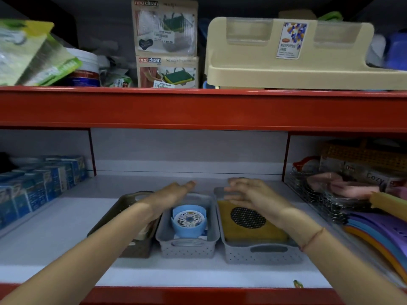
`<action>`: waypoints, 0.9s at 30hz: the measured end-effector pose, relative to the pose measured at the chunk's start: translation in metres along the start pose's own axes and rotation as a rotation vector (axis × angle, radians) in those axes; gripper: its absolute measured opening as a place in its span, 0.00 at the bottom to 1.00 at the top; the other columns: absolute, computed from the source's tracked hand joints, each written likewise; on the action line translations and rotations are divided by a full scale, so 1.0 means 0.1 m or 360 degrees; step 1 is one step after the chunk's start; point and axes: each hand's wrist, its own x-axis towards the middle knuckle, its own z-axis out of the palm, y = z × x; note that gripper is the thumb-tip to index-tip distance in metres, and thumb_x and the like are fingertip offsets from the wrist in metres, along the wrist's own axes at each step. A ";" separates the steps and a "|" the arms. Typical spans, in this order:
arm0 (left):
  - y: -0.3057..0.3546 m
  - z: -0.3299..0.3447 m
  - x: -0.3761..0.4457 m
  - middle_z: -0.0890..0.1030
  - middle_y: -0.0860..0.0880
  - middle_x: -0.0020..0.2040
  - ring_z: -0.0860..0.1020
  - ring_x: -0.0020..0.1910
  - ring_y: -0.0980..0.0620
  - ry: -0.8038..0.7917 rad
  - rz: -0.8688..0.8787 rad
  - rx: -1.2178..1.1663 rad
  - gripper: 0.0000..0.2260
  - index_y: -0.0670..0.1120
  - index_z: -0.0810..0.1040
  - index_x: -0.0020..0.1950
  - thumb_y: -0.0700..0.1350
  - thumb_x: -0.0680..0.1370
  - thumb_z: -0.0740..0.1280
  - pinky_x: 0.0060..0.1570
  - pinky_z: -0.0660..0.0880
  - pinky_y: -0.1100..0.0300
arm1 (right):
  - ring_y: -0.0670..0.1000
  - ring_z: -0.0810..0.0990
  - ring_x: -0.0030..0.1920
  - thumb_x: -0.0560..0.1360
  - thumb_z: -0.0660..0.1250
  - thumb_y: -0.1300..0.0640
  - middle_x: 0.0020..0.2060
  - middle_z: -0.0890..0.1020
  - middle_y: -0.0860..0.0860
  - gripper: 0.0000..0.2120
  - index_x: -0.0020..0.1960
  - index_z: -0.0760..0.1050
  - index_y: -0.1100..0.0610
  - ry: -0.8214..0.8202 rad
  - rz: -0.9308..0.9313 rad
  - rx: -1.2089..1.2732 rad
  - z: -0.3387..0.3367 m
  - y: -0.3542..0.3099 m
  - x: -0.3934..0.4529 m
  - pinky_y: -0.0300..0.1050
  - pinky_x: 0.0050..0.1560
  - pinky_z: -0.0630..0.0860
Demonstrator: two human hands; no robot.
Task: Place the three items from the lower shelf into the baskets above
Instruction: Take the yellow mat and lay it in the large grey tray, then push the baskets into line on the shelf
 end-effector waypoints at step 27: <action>0.07 -0.26 0.09 0.57 0.31 0.75 0.69 0.67 0.32 -0.0393 -0.0355 -0.0134 0.43 0.49 0.46 0.78 0.74 0.71 0.45 0.65 0.70 0.43 | 0.65 0.74 0.64 0.81 0.55 0.54 0.70 0.66 0.64 0.20 0.72 0.61 0.58 0.0190 0.0621 -0.0411 0.93 -0.31 0.44 0.57 0.63 0.75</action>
